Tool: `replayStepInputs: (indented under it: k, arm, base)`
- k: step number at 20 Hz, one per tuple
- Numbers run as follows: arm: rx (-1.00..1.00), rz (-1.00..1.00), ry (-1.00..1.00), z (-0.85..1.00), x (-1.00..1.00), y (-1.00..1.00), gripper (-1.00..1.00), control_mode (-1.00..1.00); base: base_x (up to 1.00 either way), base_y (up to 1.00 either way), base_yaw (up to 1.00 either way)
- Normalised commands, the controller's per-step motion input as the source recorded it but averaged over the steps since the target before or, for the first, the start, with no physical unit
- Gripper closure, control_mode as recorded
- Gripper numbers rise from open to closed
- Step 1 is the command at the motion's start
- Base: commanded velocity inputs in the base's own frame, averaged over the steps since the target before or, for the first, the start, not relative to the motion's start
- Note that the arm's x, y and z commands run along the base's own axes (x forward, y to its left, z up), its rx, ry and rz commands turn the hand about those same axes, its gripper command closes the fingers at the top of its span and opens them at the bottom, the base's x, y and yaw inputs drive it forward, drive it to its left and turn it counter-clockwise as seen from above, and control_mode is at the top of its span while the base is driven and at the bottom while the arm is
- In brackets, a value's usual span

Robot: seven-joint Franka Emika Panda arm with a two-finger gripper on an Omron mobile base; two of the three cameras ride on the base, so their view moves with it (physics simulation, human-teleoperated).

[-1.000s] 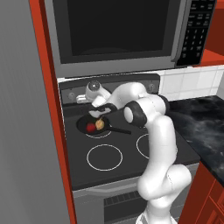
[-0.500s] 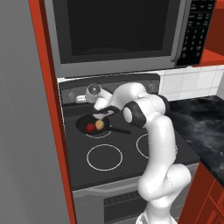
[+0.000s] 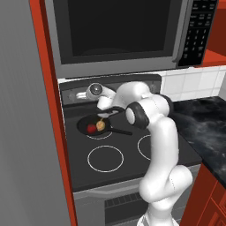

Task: Place the pan on the rear left burner on the stove. Then place the tomato and the onion in the pan and turn on the rear left burner.

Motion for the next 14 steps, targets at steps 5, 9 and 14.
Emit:
replayStepInputs:
  k: [5, 9, 14]
  arm:
    - [0.00, 0.00, -0.04, 0.58, 0.06, 0.01, -1.00, -1.00]
    - [0.00, 0.00, 0.01, -0.01, 0.16, 0.00, -1.00, -1.00]
    - [0.00, -0.01, 0.11, -0.10, 0.06, 0.00, -1.00, -1.00]
  base:
    - [0.00, 0.00, 0.00]
    - [0.00, 0.00, 0.00]
    - [0.00, 0.00, 0.00]
